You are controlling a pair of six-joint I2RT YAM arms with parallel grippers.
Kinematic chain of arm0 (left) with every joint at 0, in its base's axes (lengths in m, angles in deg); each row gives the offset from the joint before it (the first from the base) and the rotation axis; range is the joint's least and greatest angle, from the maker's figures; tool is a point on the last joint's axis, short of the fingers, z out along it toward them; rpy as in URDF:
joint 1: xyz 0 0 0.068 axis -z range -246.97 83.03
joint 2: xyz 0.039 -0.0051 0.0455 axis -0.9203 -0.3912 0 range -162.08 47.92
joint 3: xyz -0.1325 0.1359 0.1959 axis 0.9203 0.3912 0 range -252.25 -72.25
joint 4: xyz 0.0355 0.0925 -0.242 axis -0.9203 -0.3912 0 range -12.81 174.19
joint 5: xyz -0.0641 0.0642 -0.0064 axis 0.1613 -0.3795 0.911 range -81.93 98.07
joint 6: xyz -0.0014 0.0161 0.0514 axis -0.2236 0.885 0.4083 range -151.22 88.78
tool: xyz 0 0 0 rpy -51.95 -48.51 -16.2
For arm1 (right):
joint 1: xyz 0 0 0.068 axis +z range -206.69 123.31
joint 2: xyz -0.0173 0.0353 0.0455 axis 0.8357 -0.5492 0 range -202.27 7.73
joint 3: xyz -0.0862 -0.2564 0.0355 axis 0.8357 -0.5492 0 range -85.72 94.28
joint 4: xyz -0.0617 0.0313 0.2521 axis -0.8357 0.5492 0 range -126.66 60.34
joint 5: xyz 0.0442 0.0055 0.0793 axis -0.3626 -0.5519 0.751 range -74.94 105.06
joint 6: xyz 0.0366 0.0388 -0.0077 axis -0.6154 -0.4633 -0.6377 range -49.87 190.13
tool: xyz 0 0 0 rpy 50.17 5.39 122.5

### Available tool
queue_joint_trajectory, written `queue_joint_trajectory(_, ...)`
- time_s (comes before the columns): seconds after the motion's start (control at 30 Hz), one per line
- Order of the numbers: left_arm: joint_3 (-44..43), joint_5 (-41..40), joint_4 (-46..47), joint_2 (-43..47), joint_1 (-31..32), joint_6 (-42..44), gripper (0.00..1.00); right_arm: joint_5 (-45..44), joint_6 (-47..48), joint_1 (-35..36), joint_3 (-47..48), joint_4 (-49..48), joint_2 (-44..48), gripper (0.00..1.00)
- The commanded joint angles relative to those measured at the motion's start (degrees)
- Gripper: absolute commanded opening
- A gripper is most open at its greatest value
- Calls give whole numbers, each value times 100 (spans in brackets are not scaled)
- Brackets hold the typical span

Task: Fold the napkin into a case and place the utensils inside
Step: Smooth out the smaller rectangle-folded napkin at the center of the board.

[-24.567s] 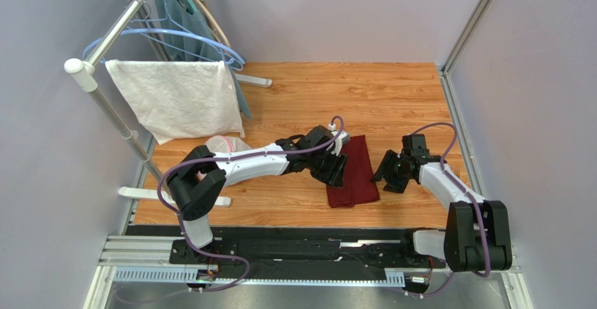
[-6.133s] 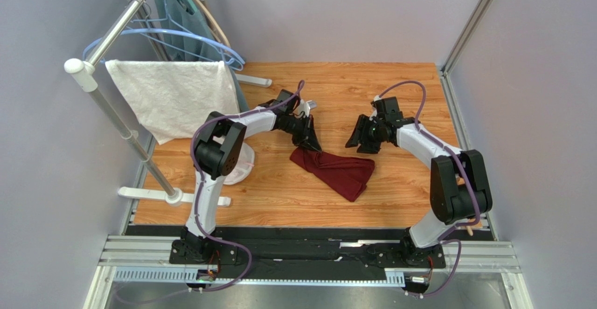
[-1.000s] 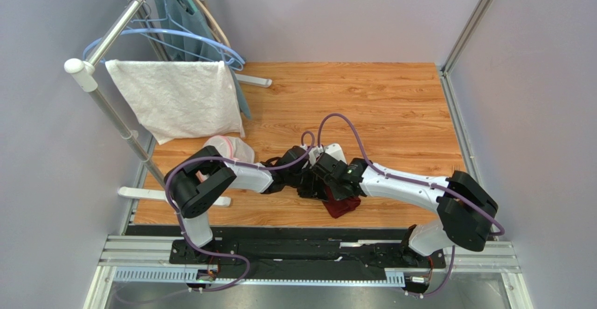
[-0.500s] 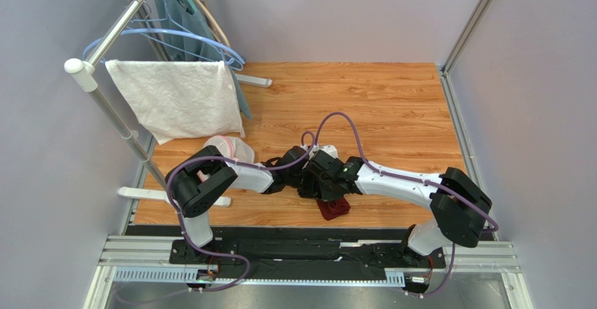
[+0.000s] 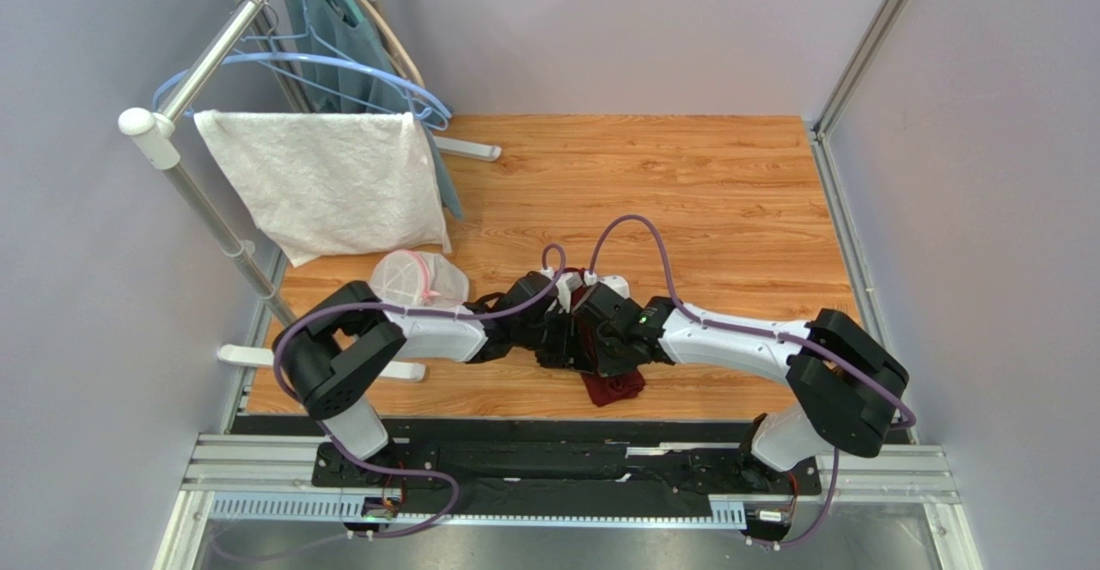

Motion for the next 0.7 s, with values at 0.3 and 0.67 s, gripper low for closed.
queue_joint_trajectory(0.3, 215, -240, -274, 278, -193, 286, 0, 197, -87, -128, 10, -235, 309, 0)
queue_joint_trajectory(0.67, 241, 50, 456, -364, -167, 84, 0, 698, -622, -119, 177, -454, 345, 0)
